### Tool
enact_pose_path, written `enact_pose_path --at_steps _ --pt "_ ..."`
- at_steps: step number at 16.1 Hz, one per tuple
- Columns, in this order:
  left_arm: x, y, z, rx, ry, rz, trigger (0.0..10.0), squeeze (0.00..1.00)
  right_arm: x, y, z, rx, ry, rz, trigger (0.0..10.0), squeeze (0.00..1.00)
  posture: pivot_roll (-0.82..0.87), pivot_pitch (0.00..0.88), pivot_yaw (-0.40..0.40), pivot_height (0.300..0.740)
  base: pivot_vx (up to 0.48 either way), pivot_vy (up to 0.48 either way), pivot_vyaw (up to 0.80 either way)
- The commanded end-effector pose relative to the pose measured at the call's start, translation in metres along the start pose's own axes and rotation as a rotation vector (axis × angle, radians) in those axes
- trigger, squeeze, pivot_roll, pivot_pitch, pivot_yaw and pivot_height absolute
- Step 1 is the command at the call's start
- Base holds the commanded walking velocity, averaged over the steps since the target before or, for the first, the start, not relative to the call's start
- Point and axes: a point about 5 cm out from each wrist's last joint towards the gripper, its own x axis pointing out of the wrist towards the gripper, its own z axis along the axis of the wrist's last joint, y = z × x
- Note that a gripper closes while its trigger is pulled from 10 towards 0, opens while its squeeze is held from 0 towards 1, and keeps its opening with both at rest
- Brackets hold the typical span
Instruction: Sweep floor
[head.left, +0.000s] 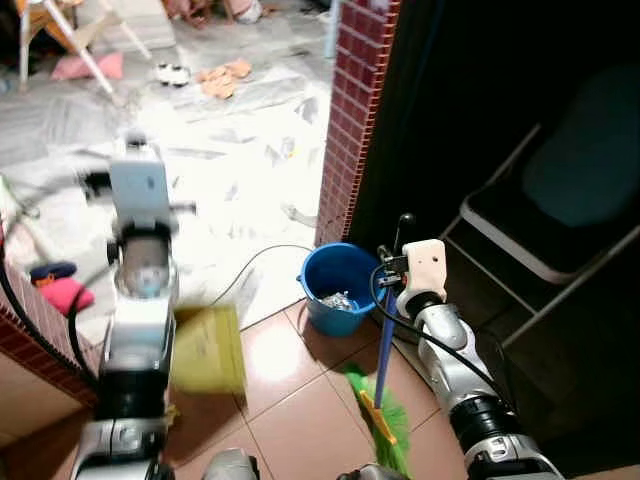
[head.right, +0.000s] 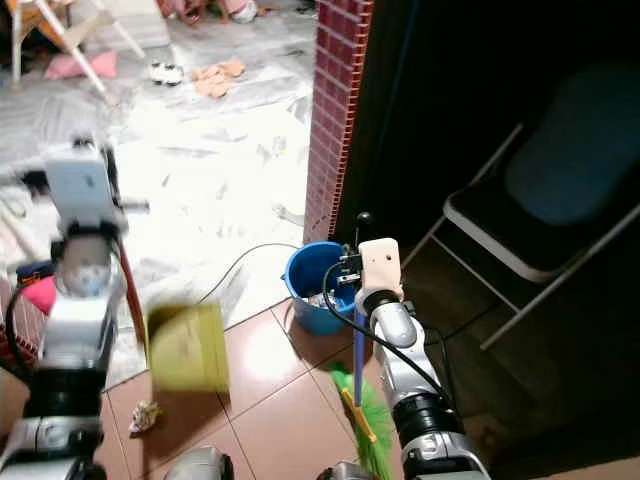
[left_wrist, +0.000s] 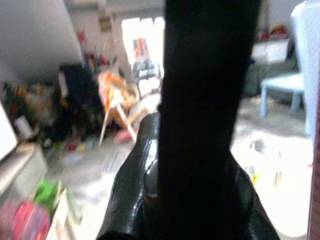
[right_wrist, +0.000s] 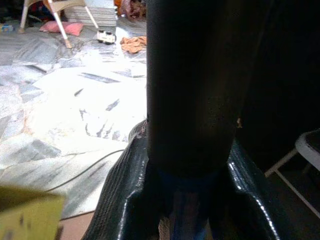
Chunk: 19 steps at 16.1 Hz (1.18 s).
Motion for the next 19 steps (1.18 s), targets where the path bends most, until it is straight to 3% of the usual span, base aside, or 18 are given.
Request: enact_pose_path --at_steps 1,5,9,13,14,16,19 --pt "0.003 -0.003 0.029 -0.007 -0.150 0.012 10.0 0.00 0.002 0.001 0.005 0.009 -0.031 0.014 10.0 0.00 0.01 0.000 -0.057 0.740 0.000 0.000 0.00" --pt "-0.015 -0.005 0.005 0.016 -0.063 0.060 10.0 0.00 0.004 0.003 0.008 0.007 -0.041 0.029 10.0 0.00 0.01 0.000 -0.055 0.740 0.000 0.000 0.00" --pt "-0.035 -0.020 -0.009 0.013 0.003 0.023 10.0 0.00 0.003 0.006 0.009 -0.007 -0.061 0.070 10.0 0.00 0.01 0.000 -0.057 0.740 0.000 0.000 0.74" --pt "-0.042 -0.028 -0.018 0.023 0.052 0.009 10.0 0.00 0.004 0.010 0.012 0.002 -0.077 0.097 10.0 0.00 0.01 0.000 -0.058 0.740 0.000 0.000 0.79" --pt "-0.046 -0.036 -0.023 -0.011 0.095 -0.061 10.0 0.00 0.005 0.011 0.013 0.002 -0.083 0.112 10.0 0.00 0.01 0.000 -0.058 0.740 0.000 0.000 0.78" --pt "-0.048 -0.041 -0.024 -0.022 0.098 -0.092 10.0 0.00 0.006 0.013 0.013 -0.004 -0.089 0.127 10.0 0.00 0.00 0.000 -0.049 0.740 0.000 0.000 0.78" --pt "-0.050 -0.054 -0.020 -0.066 0.119 -0.144 10.0 0.00 0.011 0.030 0.024 -0.043 -0.135 0.200 10.0 0.00 0.00 0.000 -0.047 0.740 0.000 0.000 0.78"
